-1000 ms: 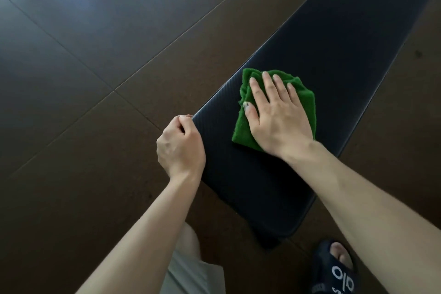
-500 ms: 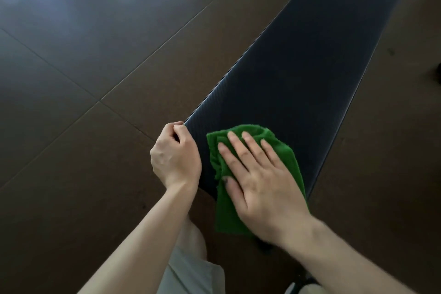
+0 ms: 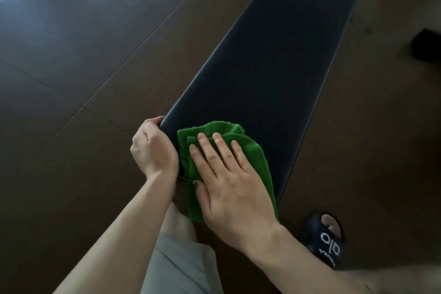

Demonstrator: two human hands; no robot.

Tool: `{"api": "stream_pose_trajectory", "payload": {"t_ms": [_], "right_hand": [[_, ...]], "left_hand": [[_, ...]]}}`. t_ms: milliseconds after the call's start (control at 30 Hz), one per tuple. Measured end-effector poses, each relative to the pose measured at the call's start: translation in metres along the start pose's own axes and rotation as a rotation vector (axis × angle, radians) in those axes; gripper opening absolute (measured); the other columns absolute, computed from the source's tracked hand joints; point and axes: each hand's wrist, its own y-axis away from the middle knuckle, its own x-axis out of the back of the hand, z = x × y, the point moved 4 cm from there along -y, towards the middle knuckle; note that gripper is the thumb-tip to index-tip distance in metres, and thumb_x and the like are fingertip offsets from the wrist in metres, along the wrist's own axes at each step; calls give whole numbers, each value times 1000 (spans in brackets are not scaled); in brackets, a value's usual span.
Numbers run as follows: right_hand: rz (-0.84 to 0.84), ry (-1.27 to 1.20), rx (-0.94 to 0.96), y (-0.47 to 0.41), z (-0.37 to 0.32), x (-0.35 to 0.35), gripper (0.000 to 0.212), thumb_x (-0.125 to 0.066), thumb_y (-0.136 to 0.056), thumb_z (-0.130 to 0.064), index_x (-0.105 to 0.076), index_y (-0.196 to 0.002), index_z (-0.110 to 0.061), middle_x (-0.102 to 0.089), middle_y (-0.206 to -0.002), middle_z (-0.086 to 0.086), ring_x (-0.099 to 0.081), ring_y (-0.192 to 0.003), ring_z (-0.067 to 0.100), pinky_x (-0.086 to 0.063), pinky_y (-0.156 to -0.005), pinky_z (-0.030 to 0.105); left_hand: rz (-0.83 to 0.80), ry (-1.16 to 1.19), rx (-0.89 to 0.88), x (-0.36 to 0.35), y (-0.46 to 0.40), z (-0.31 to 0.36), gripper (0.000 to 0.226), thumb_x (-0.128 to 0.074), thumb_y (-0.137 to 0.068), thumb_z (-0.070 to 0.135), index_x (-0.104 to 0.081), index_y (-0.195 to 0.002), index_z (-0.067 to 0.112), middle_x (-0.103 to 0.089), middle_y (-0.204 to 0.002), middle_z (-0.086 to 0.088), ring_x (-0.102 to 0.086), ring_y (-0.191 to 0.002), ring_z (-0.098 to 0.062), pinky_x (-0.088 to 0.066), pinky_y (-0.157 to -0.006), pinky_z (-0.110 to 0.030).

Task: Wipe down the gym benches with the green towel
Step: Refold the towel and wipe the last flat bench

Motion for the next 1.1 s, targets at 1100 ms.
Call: {"api": "stream_pose_trajectory", "payload": {"t_ms": [1100], "right_hand": [[191, -7, -488, -5, 77, 18, 63, -17, -109, -45, -18, -166, -20, -11, -175, 5, -3, -162, 27, -6, -131, 51]], "left_hand": [[19, -69, -34, 0, 15, 7, 46, -33, -97, 22, -78, -106, 23, -68, -96, 6, -57, -94, -17, -39, -78, -28]]}}
